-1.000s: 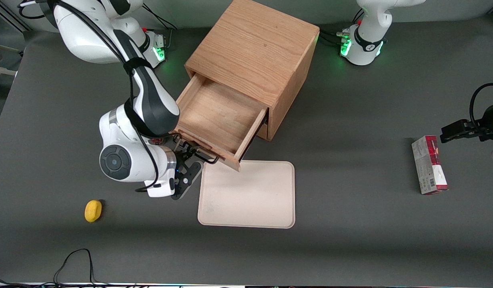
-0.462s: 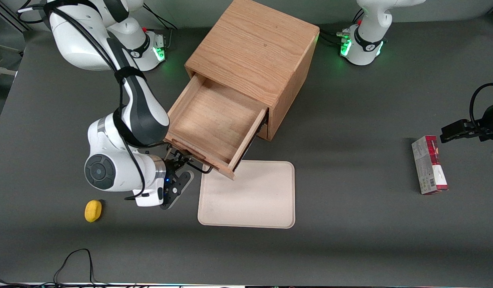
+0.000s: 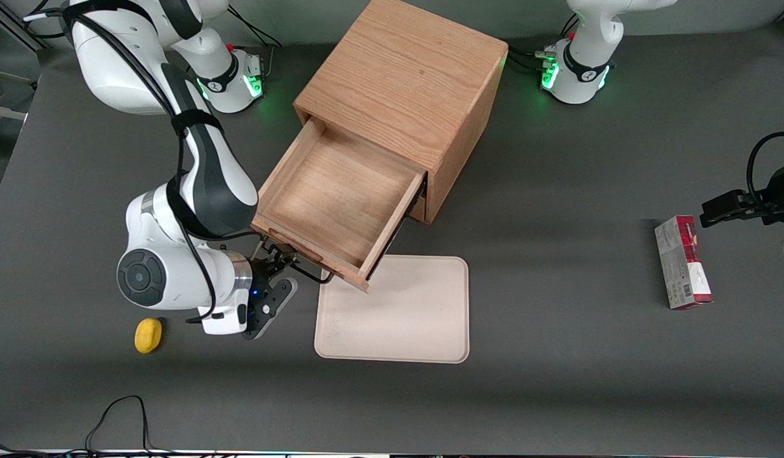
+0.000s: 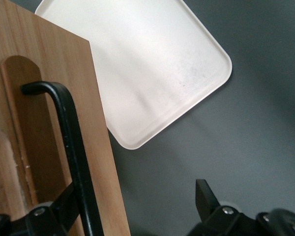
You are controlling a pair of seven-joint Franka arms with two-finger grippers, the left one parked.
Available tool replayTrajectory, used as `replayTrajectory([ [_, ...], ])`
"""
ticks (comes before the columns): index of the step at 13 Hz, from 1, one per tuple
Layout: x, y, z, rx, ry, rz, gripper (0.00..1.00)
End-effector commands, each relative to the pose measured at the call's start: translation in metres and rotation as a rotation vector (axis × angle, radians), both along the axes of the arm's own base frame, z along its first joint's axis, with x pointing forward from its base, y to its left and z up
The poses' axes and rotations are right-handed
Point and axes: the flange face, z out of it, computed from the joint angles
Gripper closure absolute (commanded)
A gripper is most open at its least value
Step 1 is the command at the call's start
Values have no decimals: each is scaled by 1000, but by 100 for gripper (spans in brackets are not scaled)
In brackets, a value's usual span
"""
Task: Open upper drawer
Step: 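Keep pulling the drawer fully out with the right gripper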
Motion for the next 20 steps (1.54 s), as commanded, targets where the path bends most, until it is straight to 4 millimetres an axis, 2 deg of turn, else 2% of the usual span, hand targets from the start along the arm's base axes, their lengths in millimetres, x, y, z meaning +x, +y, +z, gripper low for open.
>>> replayTrajectory([
  [1, 9, -4, 7, 3, -31, 20, 0],
  [6, 15, -6, 9, 10, -62, 10, 0],
  [8, 20, -18, 10, 11, -65, -8, 0],
  [12, 26, -34, 27, 14, -86, -29, 0],
  [16, 20, -41, 40, 5, -60, -26, 0],
  [18, 13, -45, 65, 3, -62, -26, 0],
  [20, 4, -70, 98, -6, -57, -54, 0],
])
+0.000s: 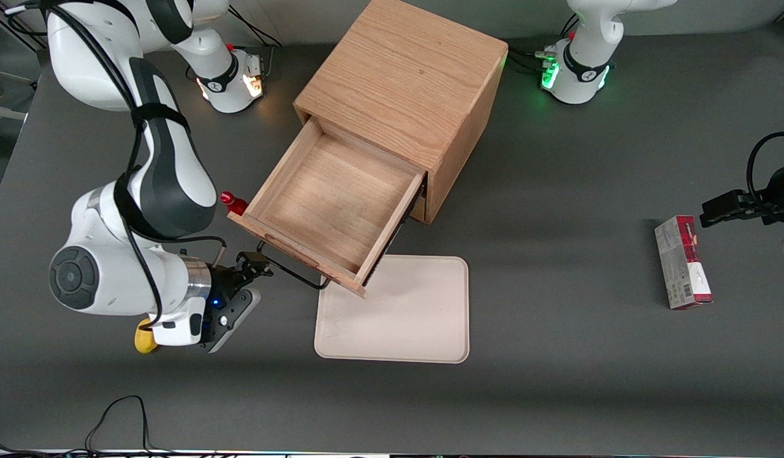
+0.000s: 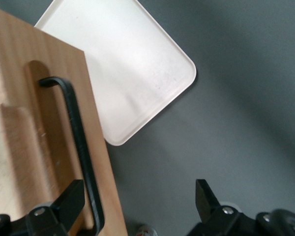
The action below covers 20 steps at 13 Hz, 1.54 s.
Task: Open upper drawer
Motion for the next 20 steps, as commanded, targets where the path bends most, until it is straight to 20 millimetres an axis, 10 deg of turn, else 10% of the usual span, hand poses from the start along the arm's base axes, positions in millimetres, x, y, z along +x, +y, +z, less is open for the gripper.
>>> replayTrajectory([
  [1, -27, -28, 55, -38, 12, -13, 0],
  [10, -146, -166, 79, -188, 47, -377, 0],
  [20, -171, -169, 127, -248, 18, -597, 0],
])
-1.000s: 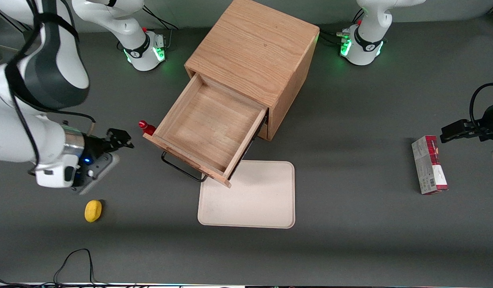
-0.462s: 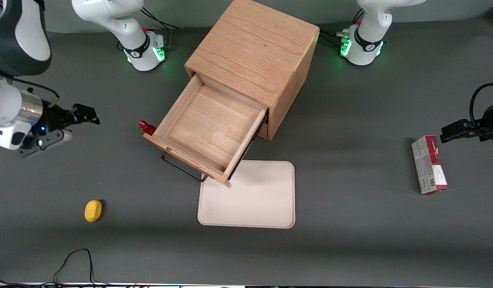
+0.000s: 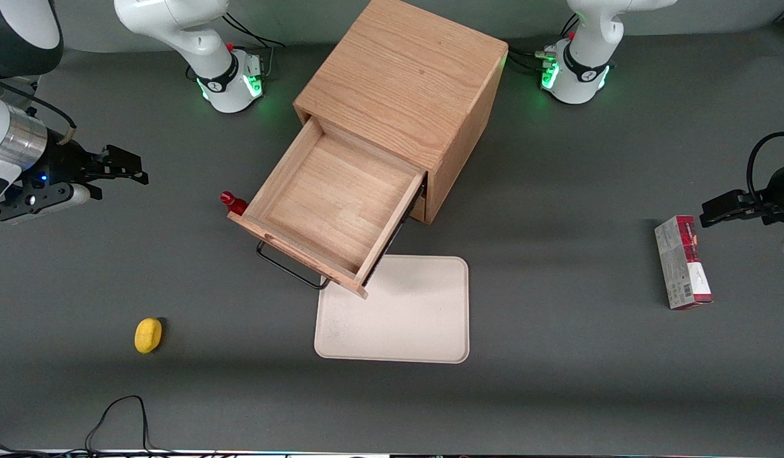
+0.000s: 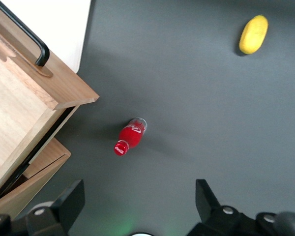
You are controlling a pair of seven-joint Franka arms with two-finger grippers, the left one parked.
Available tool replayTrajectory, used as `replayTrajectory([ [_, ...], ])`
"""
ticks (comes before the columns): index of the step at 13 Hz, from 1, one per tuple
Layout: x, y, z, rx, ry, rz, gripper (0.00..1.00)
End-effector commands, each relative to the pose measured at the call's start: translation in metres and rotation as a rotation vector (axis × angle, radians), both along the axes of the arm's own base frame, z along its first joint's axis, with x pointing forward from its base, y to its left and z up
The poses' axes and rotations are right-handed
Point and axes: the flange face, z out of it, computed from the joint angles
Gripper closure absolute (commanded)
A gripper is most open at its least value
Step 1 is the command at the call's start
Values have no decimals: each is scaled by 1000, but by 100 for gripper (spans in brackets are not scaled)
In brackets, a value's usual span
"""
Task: Open upper drawer
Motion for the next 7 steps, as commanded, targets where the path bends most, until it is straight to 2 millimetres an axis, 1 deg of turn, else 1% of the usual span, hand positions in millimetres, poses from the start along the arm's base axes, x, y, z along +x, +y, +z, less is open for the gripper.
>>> replayTrajectory([
  [1, -3, 17, 8, -61, -22, -62, 0],
  [2, 1, 28, 15, -62, -39, -53, 0],
  [3, 2, 29, 17, -60, -42, -53, 0],
  [5, 3, 28, 28, -54, -63, -53, 0],
  [7, 0, 29, 27, -57, -45, -56, 0],
])
